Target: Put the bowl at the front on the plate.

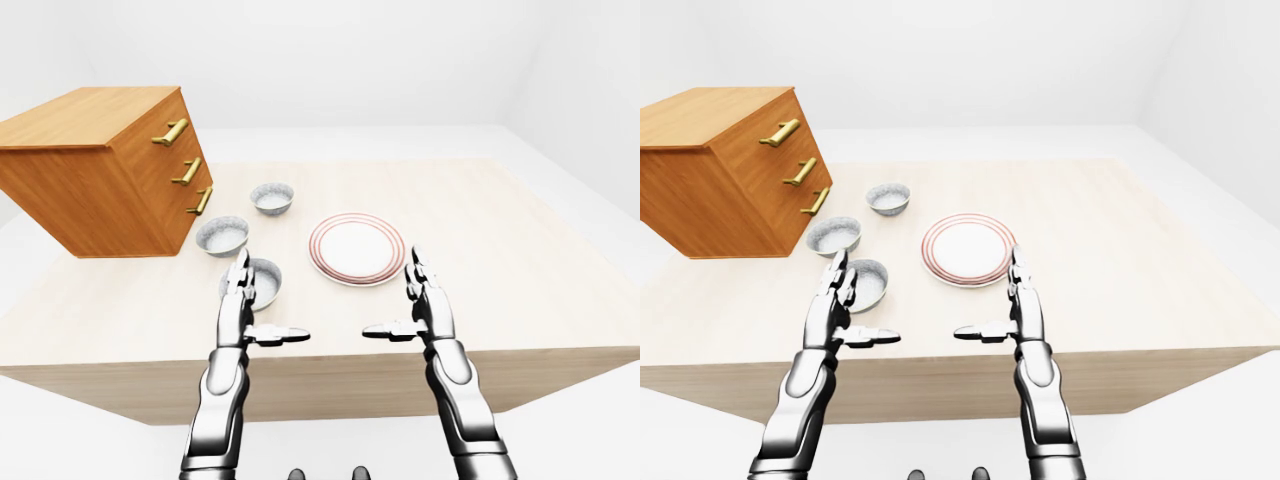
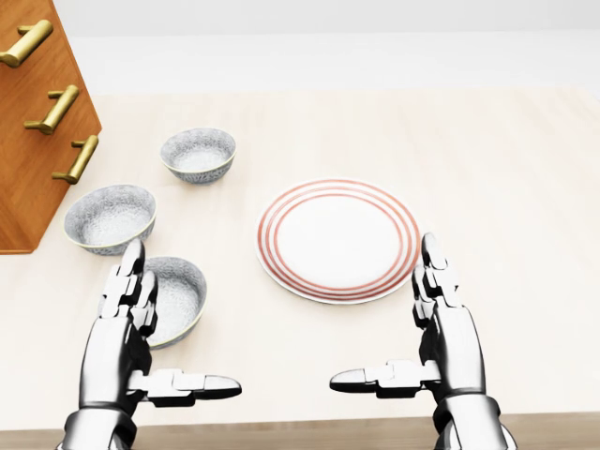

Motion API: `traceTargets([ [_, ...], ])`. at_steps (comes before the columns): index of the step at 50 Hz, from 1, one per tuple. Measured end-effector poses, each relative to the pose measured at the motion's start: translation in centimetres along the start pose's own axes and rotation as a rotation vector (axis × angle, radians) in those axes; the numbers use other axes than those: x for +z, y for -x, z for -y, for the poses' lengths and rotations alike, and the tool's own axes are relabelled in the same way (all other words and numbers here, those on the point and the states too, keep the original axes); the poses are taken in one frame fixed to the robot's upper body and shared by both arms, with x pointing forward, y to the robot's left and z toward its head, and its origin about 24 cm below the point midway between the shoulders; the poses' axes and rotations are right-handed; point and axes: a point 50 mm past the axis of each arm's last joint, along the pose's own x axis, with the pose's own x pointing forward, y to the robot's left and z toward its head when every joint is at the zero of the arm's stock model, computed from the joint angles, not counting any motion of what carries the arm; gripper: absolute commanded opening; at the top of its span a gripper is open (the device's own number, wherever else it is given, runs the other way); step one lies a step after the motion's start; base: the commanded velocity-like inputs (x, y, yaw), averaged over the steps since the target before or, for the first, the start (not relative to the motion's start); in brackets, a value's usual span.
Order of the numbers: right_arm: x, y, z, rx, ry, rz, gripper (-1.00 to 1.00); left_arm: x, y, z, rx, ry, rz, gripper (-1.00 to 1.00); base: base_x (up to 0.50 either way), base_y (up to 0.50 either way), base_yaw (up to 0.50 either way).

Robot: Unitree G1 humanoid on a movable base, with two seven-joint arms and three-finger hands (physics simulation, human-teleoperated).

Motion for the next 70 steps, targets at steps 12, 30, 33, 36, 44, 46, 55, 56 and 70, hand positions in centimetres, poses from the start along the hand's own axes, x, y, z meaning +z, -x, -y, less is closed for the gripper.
traceTargets([
  [12, -0.1, -0.1, 0.5, -0.005, 0.003, -0.001, 1.0, 1.2, 0.4, -0.9, 0.038, 0.009, 0.045, 1.0, 0.0, 0.0, 0.0],
  [30, -0.1, -0.2, 0.8, -0.009, 0.002, -0.001, 1.0, 4.7, 0.9, -5.4, 0.334, 0.03, 0.147, 1.0, 0.0, 0.0, 0.0],
  [33, -0.2, -0.2, 0.8, -0.009, 0.002, -0.001, 1.0, 5.2, 1.1, -6.3, 0.395, 0.033, 0.171, 1.0, 0.0, 0.0, 0.0],
  [36, -0.2, -0.2, 0.8, -0.01, 0.003, -0.001, 1.0, 5.7, 1.3, -7.1, 0.451, 0.038, 0.191, 1.0, 0.0, 0.0, 0.0],
  [44, -0.2, -0.2, 0.9, -0.012, 0.006, 0.0, 1.0, 7.1, 2.3, -9.6, 0.592, 0.051, 0.255, 1.0, 0.0, 0.0, 0.0],
  [46, -0.2, -0.2, 0.9, -0.012, 0.007, 0.0, 1.0, 7.3, 2.6, -10.2, 0.632, 0.045, 0.262, 1.0, 0.0, 0.0, 0.0],
  [55, -0.2, -0.2, 0.9, -0.017, 0.009, 0.001, 1.0, 7.5, 4.2, -12.9, 0.835, 0.024, 0.274, 1.0, 0.0, 0.0, 0.0],
  [56, -0.2, -0.2, 0.9, -0.018, 0.009, 0.001, 1.0, 7.5, 4.4, -13.1, 0.854, 0.024, 0.276, 1.0, 0.0, 0.0, 0.0],
  [70, -0.3, -0.2, 1.0, -0.025, 0.009, -0.003, 1.0, 7.8, 7.2, -15.5, 1.051, 0.015, 0.297, 1.0, 0.0, 0.0, 0.0],
])
